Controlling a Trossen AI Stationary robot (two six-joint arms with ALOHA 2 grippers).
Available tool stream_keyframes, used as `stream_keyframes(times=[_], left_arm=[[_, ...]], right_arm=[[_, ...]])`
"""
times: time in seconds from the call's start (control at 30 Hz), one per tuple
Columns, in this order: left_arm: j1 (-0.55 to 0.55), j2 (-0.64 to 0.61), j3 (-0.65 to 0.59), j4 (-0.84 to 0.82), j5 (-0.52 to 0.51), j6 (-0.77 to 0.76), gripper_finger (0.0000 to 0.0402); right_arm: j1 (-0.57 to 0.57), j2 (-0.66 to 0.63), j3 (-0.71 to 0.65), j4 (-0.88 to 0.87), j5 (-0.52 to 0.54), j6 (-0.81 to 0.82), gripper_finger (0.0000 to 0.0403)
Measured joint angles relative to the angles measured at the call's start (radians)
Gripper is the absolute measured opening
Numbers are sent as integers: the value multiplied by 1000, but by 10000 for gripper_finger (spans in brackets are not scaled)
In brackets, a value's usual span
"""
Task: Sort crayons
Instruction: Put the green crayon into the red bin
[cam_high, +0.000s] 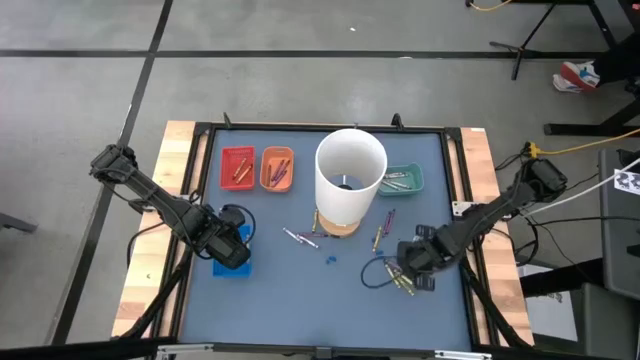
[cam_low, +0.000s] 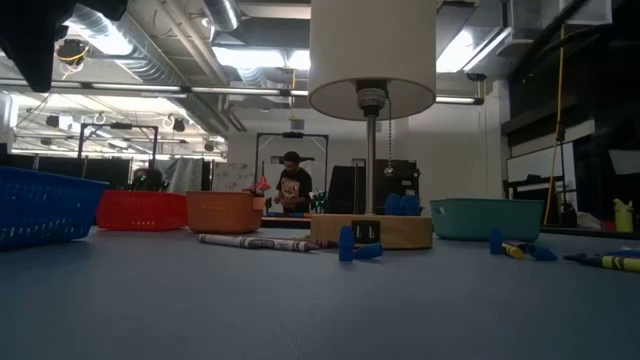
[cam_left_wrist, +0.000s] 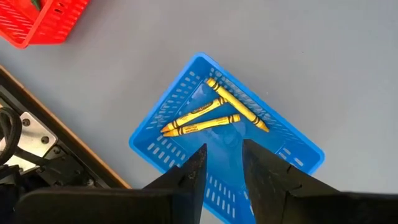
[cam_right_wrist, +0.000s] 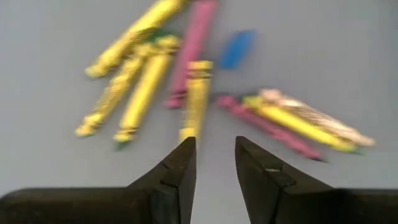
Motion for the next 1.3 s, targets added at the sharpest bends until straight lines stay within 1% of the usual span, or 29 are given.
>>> stream_keyframes(times=[0.1,0.2,0.3,0.5,0.67,0.83,0.97,1.3], left_arm=[[0,0,0,3,-18,0,86],[0,0,0,5,-42,0,86],[0,0,0,12,-44,0,86],[0,0,0,25,-44,0,86],[0,0,0,26,-45,0,86],[0,0,0,26,-45,0,86],[0,0,0,26,-45,0,86],[0,0,0,27,-45,0,86]], right_arm=[[48,-6,-29,50,-1,12,111],[92,-6,-33,52,56,74,111],[133,-6,-34,54,108,121,111],[206,-6,-34,59,176,192,111],[245,-5,-34,77,225,243,111],[261,-5,-34,76,243,286,111],[261,-3,-34,76,250,290,111],[259,69,-77,107,234,290,111]])
